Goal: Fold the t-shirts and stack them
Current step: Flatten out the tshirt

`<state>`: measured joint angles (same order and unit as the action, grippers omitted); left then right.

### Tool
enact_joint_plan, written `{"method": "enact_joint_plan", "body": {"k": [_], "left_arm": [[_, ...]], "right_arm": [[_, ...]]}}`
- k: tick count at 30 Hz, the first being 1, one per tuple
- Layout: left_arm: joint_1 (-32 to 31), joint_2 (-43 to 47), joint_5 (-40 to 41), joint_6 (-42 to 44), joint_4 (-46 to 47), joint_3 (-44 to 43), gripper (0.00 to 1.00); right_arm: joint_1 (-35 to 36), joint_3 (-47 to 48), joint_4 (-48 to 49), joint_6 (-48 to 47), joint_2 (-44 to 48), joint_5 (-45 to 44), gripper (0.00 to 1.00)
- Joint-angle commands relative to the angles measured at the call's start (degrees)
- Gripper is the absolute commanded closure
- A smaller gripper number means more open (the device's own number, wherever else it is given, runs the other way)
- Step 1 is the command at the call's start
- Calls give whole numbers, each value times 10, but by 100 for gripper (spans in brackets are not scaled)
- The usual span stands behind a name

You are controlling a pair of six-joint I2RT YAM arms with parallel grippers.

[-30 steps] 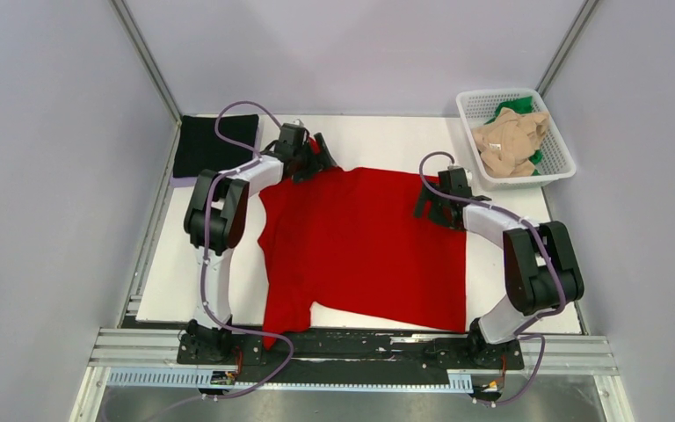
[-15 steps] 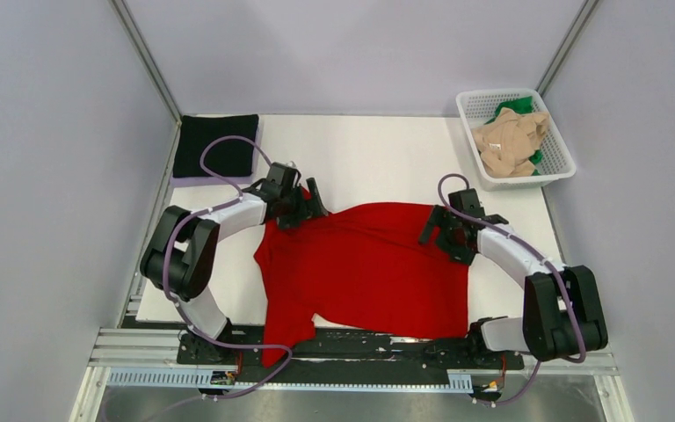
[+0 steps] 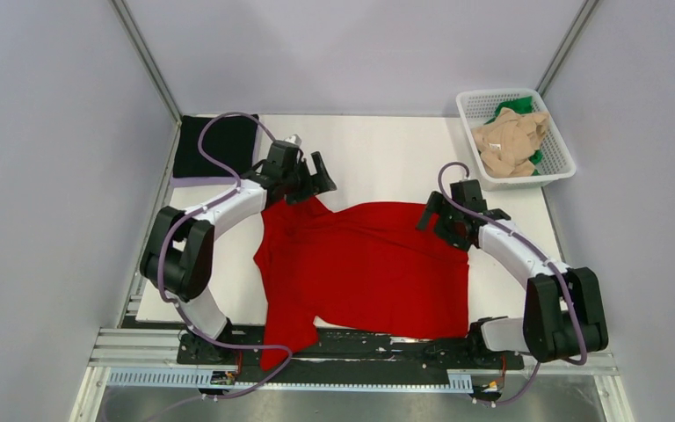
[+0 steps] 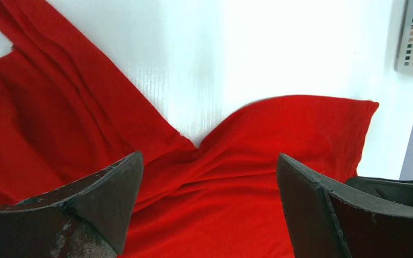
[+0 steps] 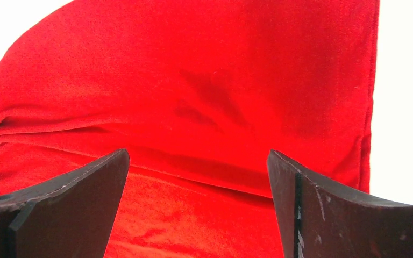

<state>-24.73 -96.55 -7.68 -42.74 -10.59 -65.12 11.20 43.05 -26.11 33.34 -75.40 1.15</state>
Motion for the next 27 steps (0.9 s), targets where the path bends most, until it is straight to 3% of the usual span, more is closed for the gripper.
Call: {"method": "enact_joint_plan", "body": {"k": [1, 20, 27], "left_arm": [[-4, -44, -17, -1, 7, -20, 0], [-5, -92, 37, 8, -7, -16, 0], [-5, -128, 13, 8, 23, -49, 0]], "right_arm": [[0, 13, 37, -1, -26, 14, 0], [0, 16, 45, -13, -72, 4, 0], [0, 14, 49, -17, -77, 3, 0]]}}
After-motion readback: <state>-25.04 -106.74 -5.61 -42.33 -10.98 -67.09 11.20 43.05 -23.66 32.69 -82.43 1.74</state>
